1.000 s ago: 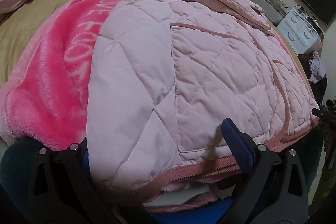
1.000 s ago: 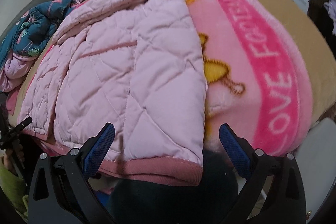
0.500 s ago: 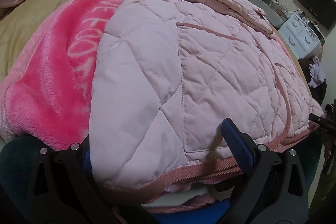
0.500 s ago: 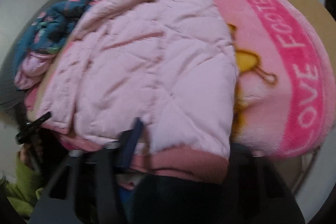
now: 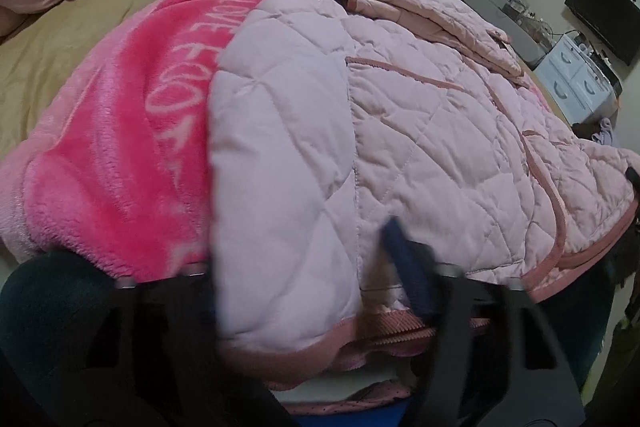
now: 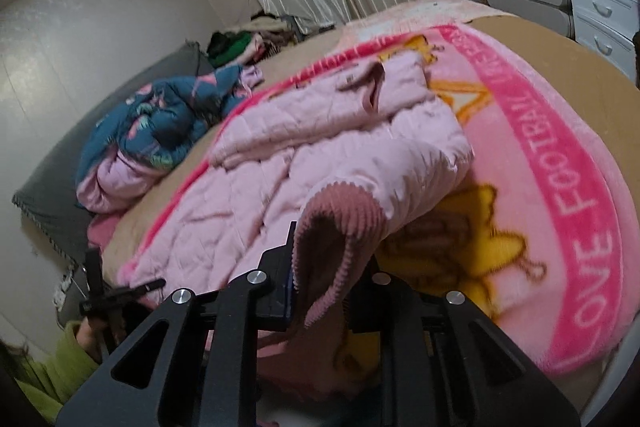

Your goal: Fold large clothes

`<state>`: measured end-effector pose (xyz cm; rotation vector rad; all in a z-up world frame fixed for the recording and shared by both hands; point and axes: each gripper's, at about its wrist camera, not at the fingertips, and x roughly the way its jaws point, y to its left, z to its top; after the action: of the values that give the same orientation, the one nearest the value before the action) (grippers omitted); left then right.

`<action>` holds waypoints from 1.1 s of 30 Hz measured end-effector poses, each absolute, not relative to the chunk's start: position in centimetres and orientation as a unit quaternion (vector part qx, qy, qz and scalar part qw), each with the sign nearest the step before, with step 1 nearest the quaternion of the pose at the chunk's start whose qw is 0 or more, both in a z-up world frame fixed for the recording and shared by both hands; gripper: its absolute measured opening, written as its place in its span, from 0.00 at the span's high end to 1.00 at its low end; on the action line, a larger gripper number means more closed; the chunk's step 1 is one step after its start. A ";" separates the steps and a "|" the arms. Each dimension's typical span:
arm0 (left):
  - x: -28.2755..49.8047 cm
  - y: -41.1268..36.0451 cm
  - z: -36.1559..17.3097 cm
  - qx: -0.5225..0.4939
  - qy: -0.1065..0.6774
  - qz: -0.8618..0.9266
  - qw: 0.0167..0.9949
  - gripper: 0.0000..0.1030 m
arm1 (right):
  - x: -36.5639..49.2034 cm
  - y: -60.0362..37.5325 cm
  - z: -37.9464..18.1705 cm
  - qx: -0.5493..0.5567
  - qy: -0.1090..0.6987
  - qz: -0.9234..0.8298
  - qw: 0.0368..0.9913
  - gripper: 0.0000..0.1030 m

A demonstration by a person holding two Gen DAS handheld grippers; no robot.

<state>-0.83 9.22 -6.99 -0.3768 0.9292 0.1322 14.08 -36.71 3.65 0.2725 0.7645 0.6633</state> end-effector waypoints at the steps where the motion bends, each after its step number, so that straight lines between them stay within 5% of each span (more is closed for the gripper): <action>1: -0.9 9.3 -6.8 -0.180 0.442 0.065 0.876 0.77 | 14.4 -36.5 4.0 0.134 0.360 0.319 0.866 0.85; 8: -1.1 9.3 -4.1 -0.186 0.411 0.040 0.892 0.91 | 15.9 -36.3 5.6 0.145 0.333 0.322 0.874 0.85; 33: 3.3 8.6 5.7 -0.169 0.311 0.021 0.935 0.92 | 18.3 -38.2 6.2 0.227 0.307 0.296 0.876 0.86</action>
<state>3.26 8.62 5.65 -0.3465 0.6359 0.0437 18.29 -38.19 6.22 0.4748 0.6410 0.6169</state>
